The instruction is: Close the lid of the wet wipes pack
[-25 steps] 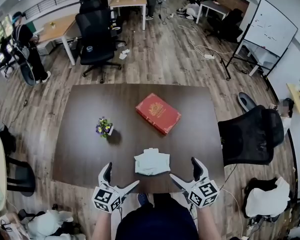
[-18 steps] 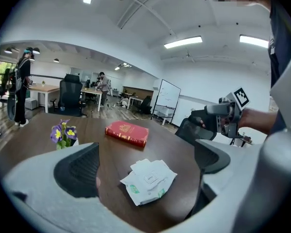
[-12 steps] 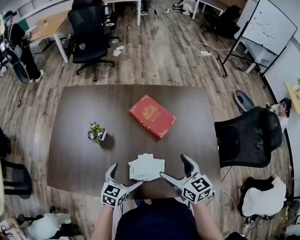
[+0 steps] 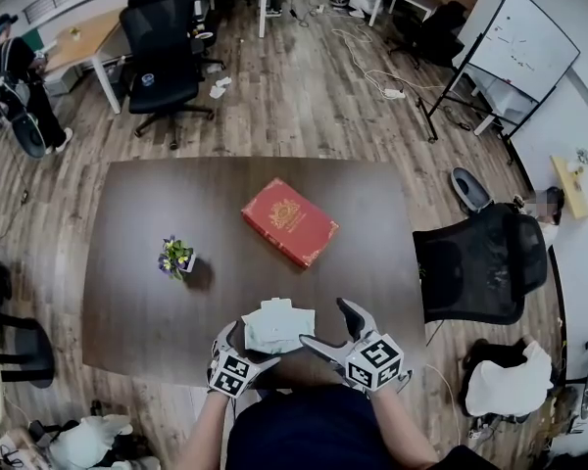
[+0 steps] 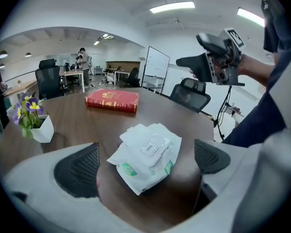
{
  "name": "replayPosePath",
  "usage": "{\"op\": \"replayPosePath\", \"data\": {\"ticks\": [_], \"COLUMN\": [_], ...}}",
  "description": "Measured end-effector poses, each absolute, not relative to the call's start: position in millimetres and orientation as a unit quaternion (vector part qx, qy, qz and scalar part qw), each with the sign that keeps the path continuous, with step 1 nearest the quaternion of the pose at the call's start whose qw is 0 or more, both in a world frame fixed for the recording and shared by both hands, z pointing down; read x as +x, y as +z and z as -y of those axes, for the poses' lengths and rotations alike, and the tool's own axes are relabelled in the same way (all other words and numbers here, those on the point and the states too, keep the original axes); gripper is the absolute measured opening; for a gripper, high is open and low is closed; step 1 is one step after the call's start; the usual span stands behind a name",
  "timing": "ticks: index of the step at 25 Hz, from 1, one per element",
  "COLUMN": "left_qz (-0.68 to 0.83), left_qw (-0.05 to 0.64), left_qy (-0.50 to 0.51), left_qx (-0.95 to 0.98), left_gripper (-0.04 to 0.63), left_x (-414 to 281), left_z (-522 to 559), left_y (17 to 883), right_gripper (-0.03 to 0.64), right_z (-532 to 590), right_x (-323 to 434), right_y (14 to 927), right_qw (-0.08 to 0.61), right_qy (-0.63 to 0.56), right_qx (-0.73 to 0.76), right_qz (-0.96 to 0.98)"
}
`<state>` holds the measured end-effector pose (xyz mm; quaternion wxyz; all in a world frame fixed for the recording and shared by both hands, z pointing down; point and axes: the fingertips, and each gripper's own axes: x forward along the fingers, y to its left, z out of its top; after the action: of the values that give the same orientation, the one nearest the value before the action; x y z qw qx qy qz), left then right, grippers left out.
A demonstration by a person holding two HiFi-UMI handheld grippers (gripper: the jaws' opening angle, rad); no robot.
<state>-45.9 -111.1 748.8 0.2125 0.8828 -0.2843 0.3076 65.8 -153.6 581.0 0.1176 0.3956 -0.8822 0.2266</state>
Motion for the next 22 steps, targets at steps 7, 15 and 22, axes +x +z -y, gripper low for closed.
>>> {"op": "replayPosePath", "data": {"ticks": [7, 15, 22], "left_qz": [0.279, 0.257, 0.267], "left_qw": [0.235, 0.248, 0.259], "left_qy": [0.335, 0.374, 0.386], "left_qx": [0.869, 0.856, 0.844], "left_gripper": [0.600, 0.595, 0.581], "left_x": [-36, -24, -20], "left_z": [113, 105, 102], "left_y": [784, 825, 837], "right_gripper": [0.506, 0.497, 0.466], "right_z": [163, 175, 185], "right_x": [64, 55, 32], "right_y": [590, 626, 669], "right_qw": [0.088, 0.132, 0.195], "right_qy": [0.281, 0.287, 0.299], "right_qx": [0.370, 0.329, 0.252], "right_qz": [0.881, 0.890, 0.900]}}
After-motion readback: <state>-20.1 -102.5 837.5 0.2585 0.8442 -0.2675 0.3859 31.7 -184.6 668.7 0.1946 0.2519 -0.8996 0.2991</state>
